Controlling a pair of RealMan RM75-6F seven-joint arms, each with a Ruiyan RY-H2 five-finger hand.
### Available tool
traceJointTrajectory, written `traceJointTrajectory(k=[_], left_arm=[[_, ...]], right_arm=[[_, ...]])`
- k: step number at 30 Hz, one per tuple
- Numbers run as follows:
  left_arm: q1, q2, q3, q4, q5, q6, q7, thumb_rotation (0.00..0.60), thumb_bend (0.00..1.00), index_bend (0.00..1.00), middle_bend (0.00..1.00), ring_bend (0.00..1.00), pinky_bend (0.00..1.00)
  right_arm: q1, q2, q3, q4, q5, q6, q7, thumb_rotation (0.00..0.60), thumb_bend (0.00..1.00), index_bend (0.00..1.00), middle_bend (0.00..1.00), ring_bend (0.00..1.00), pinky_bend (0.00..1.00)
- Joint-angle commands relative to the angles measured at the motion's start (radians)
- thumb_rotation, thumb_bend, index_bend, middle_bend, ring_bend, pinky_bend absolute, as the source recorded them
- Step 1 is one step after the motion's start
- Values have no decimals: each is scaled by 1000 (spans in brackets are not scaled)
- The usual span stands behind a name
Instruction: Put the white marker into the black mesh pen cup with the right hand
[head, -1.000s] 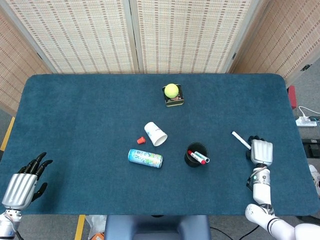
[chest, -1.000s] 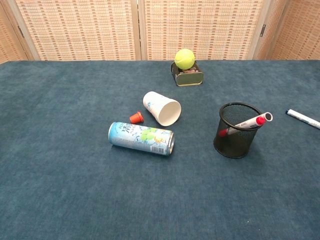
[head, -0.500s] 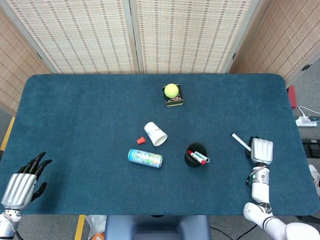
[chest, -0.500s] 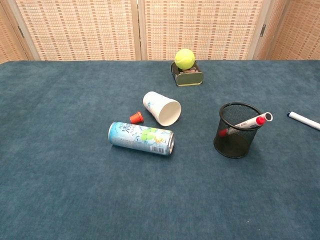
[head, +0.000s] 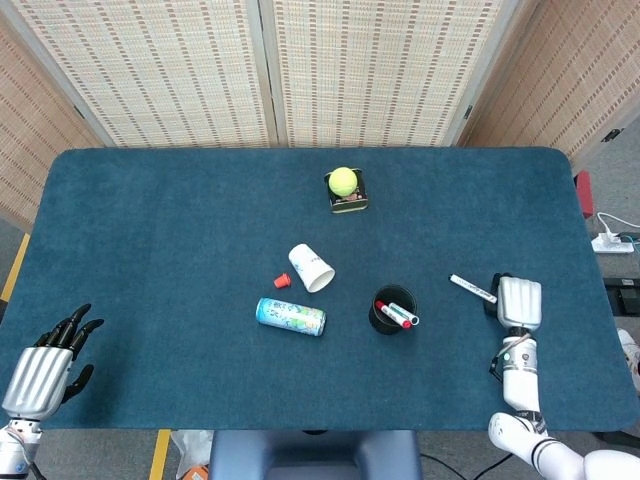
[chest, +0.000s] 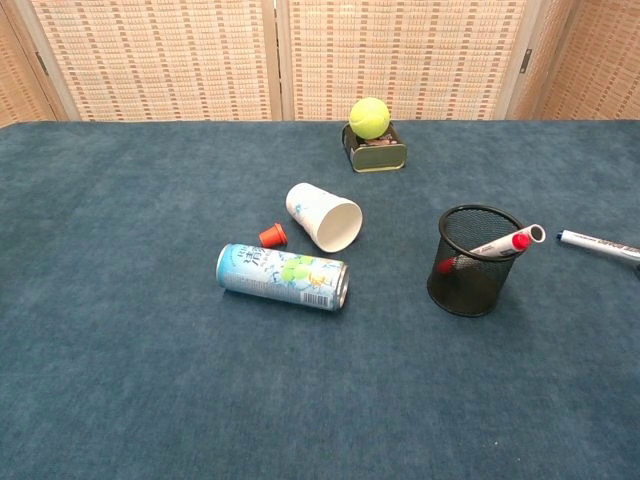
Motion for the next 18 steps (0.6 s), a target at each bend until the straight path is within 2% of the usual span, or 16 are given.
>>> traceJointTrajectory(k=[1,8,12,18], left_arm=[[1,0,0,0,2,2,0,600,302,200,38,161,372],[1,1,-1,0,-1,1,-2,600,302,199,38,161,373],[1,1,0,0,1,1,-2,600,302,199,39,161,373],[1,2,0,-1,3,2,-5,600,302,199,38,161,373]], right_arm=[[-12,21,-8,-40,-22,26,3,600,203,684,528,610,778],[-28,58,-24,-138,-63,67,15,600,203,696,535,617,781],[-42,100,-38,-245,-114,130,16,600,203,706,543,626,787],[-51,180,-64,-402,-210,229,-49,600,203,722,551,632,787]])
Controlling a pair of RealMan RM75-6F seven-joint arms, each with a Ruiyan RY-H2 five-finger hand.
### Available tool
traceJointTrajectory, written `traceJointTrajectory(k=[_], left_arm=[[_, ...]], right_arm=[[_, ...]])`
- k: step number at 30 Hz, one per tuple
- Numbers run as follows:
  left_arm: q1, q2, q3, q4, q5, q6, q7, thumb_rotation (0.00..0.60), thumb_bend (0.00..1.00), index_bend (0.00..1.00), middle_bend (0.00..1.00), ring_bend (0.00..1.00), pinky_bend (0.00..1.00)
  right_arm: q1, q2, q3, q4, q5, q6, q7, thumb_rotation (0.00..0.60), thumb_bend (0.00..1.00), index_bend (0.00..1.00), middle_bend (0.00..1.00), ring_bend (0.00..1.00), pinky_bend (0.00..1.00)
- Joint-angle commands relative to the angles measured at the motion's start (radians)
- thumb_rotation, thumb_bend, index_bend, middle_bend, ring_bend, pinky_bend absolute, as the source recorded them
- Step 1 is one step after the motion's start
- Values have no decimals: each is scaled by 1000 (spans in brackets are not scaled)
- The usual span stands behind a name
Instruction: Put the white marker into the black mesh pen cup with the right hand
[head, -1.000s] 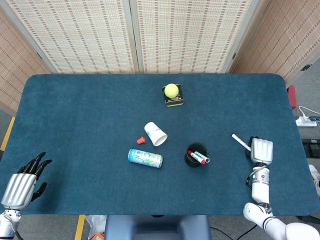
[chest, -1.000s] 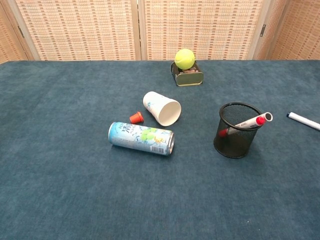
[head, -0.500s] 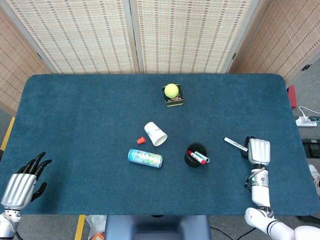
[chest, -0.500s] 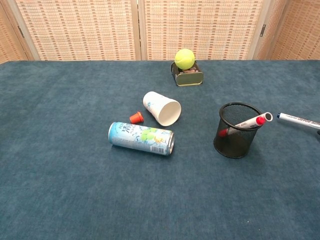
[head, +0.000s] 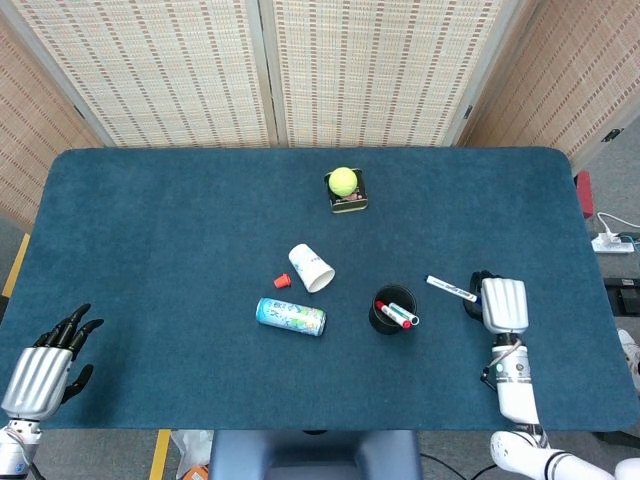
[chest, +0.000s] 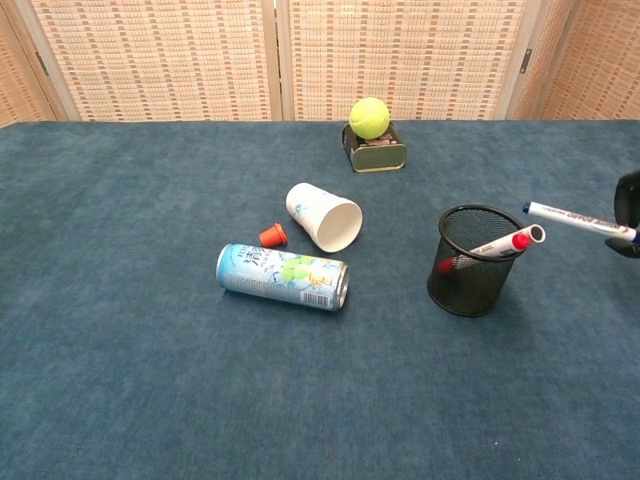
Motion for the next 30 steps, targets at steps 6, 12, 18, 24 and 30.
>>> traceJointTrajectory(k=[6,12,18,24,30], left_arm=[[1,0,0,-1,1,1,0,600,302,199,39,162,373],[0,0,-2,-1,-7,-3,-1,600,302,199,38,161,372],[0,0,-4,0,-8,-2,-2,600,302,200,38,162,372],[0,0,-6,2,-13,-2,-3,600,302,200,39,161,373],[1,0,-7,0,-17,-3,-2,600,303,201,38,161,373]], right_arm=[[0,113,-11,-173,-106,104,-102,600,203,722,551,632,787],[28,148,-32,-187,-172,102,-170,600,203,723,553,634,790],[76,172,-72,-143,-260,68,-251,600,203,736,566,644,798],[106,183,-94,-118,-333,72,-268,600,204,739,570,648,804],[134,206,-113,-86,-394,71,-247,600,203,739,570,649,806]])
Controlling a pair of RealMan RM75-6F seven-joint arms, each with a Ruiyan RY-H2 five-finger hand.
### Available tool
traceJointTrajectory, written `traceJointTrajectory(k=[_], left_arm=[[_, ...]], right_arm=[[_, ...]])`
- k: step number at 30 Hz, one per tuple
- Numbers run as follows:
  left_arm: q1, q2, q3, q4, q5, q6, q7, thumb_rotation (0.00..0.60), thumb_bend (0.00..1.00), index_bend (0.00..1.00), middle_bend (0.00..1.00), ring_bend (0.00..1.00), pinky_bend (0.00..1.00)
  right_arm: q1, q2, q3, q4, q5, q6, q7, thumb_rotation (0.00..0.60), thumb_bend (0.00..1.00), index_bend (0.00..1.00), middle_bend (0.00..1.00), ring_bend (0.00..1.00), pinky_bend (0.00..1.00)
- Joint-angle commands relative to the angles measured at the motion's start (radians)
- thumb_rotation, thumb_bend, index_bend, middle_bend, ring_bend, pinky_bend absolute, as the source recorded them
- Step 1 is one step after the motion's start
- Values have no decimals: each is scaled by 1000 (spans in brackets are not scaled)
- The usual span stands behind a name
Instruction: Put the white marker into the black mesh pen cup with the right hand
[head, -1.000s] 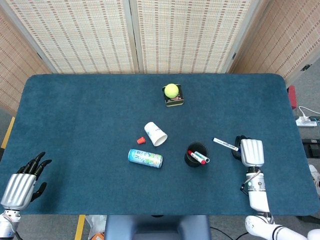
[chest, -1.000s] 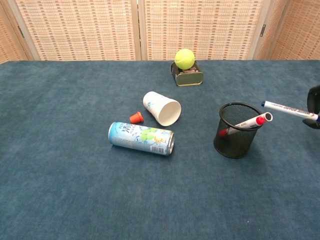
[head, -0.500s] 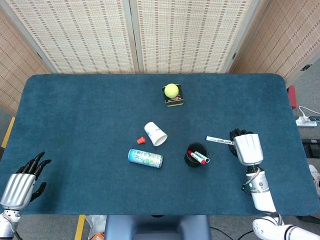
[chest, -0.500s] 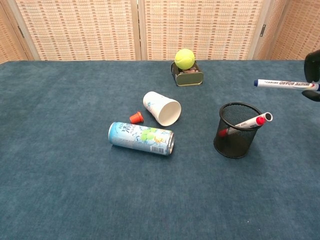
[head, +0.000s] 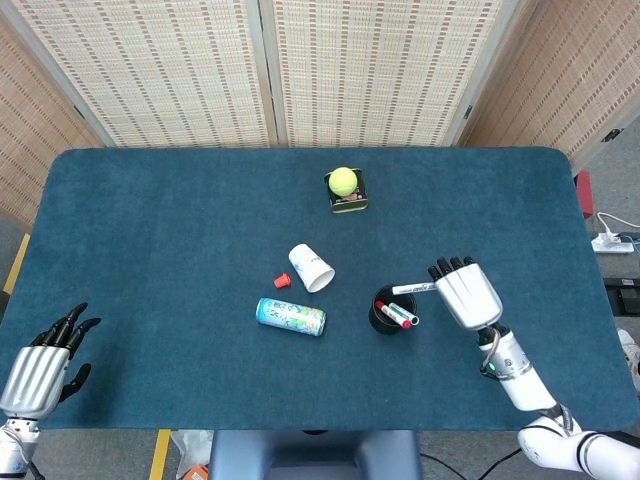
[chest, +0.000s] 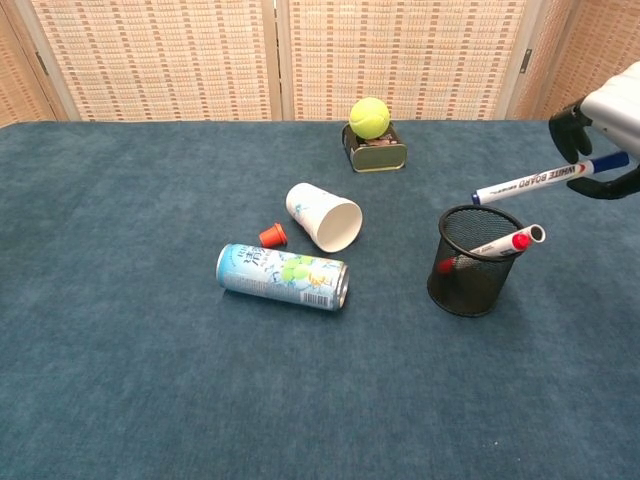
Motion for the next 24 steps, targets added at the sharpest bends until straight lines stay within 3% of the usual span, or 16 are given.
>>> traceJointTrajectory(k=[1,13,24], left_arm=[[0,0,-1,-1,0,1,0,600,302,202,39,161,373],[2,1,-1,-3,-1,4,1,600,302,202,39,161,373],[3,1,-2,-4,1,8,0,600,302,203,38,161,373]], right_arm=[[14,9,-12,21,-27,0,9,600,203,739,570,649,806],[27,30,-42,13,-39,-49,23,600,203,739,570,649,806],[59,30,-48,-11,-39,-120,-45,600,203,739,570,649,806]])
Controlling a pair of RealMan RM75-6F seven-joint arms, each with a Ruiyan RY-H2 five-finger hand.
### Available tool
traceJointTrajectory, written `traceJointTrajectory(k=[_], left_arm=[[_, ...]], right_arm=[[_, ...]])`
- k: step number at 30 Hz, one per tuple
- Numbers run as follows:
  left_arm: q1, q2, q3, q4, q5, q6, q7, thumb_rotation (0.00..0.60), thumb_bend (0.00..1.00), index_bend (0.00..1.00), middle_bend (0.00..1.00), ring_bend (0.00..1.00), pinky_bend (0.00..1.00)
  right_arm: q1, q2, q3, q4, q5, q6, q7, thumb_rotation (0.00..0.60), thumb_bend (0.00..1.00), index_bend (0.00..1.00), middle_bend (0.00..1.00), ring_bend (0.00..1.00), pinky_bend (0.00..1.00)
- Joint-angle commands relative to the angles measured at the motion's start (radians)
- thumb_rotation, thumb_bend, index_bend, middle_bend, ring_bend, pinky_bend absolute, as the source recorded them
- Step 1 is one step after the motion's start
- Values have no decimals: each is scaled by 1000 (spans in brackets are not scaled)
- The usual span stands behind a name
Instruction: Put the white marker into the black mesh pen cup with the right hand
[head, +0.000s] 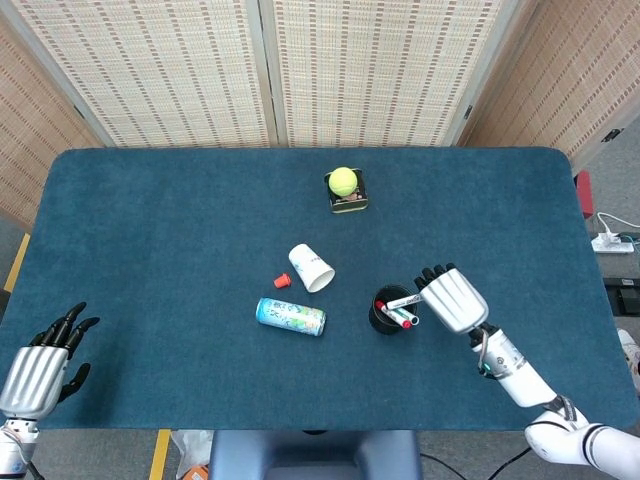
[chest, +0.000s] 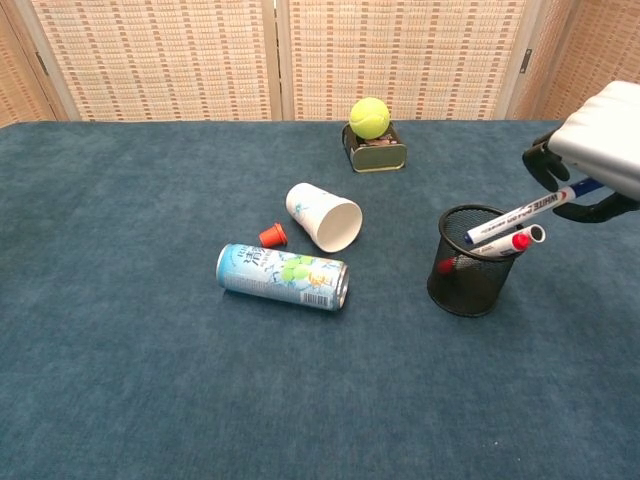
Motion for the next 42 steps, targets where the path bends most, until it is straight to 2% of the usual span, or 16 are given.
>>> traceJointTrajectory(k=[1,14,29,42], left_arm=[[0,1,0,0,-1,-1,-1,600,302,203,38,162,372],[-1,2,-1,2,-3,-5,-7,600,302,204,39,162,373],[2,-1,-8,4,-11,5,-8,600,302,204,38,161,373],[3,-5,-11,5,-13,10,-4,600,302,204,39,161,373]], right_arm=[[13,-12,3,3,1,-14,-16,600,203,739,570,650,806],[81,-41,20,10,-54,-28,-93,600,203,739,573,650,807],[78,10,3,-55,-56,-43,-137,600,203,738,573,650,807],[80,73,-6,-119,-37,-99,-215,600,202,740,573,650,807]])
